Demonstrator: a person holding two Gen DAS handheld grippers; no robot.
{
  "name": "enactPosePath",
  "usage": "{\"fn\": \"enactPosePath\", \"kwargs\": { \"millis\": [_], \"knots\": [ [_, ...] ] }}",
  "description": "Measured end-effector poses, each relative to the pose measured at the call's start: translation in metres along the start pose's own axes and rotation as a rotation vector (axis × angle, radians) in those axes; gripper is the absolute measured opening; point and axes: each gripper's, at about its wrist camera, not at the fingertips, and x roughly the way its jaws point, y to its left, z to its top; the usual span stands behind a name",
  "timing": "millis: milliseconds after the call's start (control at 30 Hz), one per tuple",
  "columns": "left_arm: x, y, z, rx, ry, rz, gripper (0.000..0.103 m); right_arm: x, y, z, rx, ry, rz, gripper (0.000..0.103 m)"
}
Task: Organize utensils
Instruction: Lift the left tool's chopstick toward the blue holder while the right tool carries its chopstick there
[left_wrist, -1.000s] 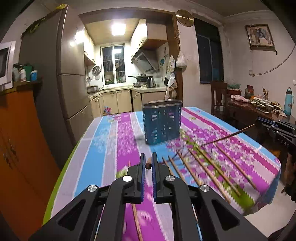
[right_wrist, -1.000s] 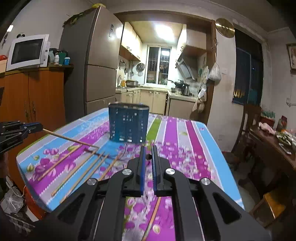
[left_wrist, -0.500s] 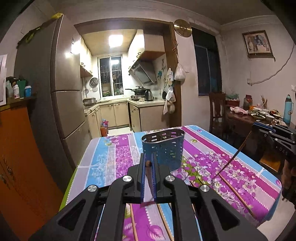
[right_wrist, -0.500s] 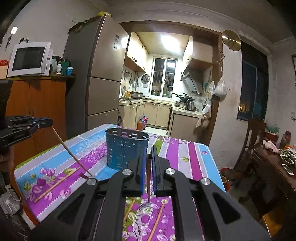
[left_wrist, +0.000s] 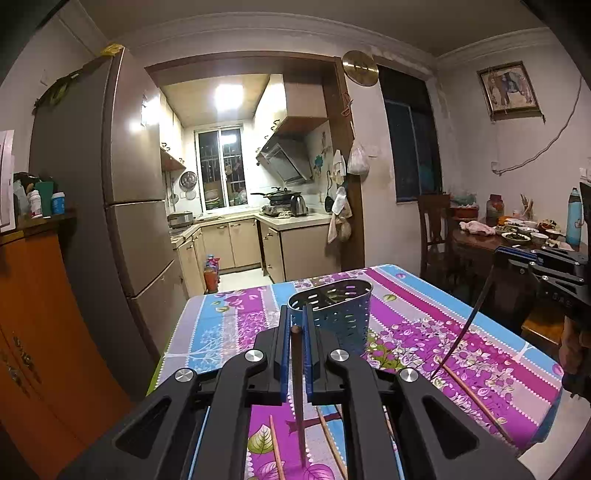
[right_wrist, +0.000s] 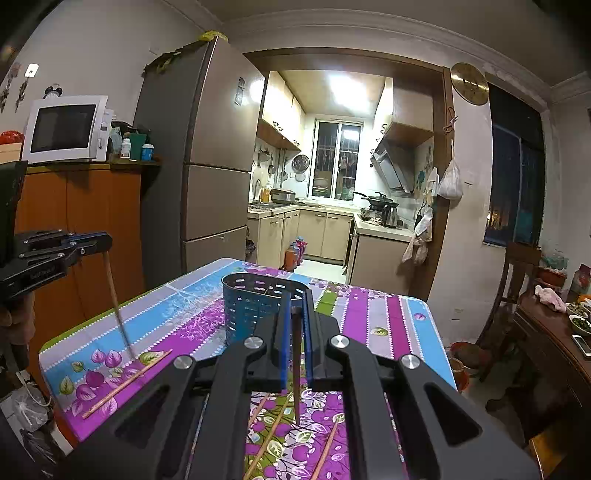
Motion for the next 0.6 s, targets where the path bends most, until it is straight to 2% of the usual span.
{"fn": "enactPosePath", "kwargs": {
  "millis": [367,500,600],
  "knots": [
    [0.001,0.000,0.002,-0.006,-0.007,-0.015,0.005,-0.005,0.008,0.009,-0.009,-0.016,0.017,0.005],
    [0.012,-0.004,-0.004,0.006,0.034,-0.030,0.003,-0.005,0.003,0.006,-0.006,-0.012,0.008,0.005],
    [0.027,-0.020,-0.008,0.063,0.090,-0.088,0.003,-0.008,-0.008,0.004,0.019,-0.011,-0.005,0.005]
  ]
}}
